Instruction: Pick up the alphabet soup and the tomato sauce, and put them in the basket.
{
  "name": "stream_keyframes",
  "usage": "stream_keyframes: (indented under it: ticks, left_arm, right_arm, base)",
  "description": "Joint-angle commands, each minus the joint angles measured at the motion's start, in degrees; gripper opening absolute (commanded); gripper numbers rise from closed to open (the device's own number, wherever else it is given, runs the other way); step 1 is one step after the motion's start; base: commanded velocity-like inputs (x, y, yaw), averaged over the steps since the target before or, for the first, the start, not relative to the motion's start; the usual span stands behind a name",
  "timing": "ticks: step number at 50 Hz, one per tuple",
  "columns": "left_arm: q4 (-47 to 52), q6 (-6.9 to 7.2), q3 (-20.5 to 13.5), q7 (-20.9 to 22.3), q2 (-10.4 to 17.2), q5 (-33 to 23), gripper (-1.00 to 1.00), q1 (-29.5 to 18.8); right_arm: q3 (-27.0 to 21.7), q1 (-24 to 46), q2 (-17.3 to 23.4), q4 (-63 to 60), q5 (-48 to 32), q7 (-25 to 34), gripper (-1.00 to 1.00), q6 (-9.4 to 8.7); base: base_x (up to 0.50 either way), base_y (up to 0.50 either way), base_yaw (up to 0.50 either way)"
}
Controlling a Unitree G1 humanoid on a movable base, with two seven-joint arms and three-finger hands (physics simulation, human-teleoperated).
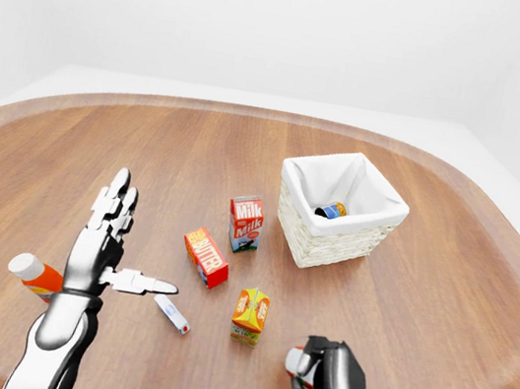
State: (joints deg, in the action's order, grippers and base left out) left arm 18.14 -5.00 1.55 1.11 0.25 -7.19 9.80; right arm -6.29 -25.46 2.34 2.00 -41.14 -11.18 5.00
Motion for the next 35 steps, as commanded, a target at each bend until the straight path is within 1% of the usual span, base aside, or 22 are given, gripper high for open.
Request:
stream_keyframes:
  ticks: [1,9,24,35]
  left_arm:
    - [-0.52,0.00,-0.03,0.00,0.05,0.07,1.00,0.08]
    - [-0.53,0.00,0.03,-0.02,0.06,-0.01,1.00,0.18]
    - [-0.27,0.00,-0.11,0.03,0.06,0.15,1.00,0.01]
    - [-0.89,0.00,-0.24,-0.04,0.05,0.30,1.00,-0.36]
  right_arm:
    - [-3.37,0.53,-1.27,-2.09,4.97,4.35,-1.00,0.00]
    - [-6.71,1.83,-1.72,-2.43,7.68,7.73,-1.00,0.00]
    - [-11.01,4.63,-2.53,-8.80,15.35,15.80,-1.00,0.00]
    - [-13.30,9.01,-1.54,-13.06,18.80,18.69,-1.00,0.00]
  base:
    - [0.00,0.00,0.00]
    - [0.00,0.00,0.00]
    - [0.00,0.00,0.00]
    - [0.00,0.00,0.00]
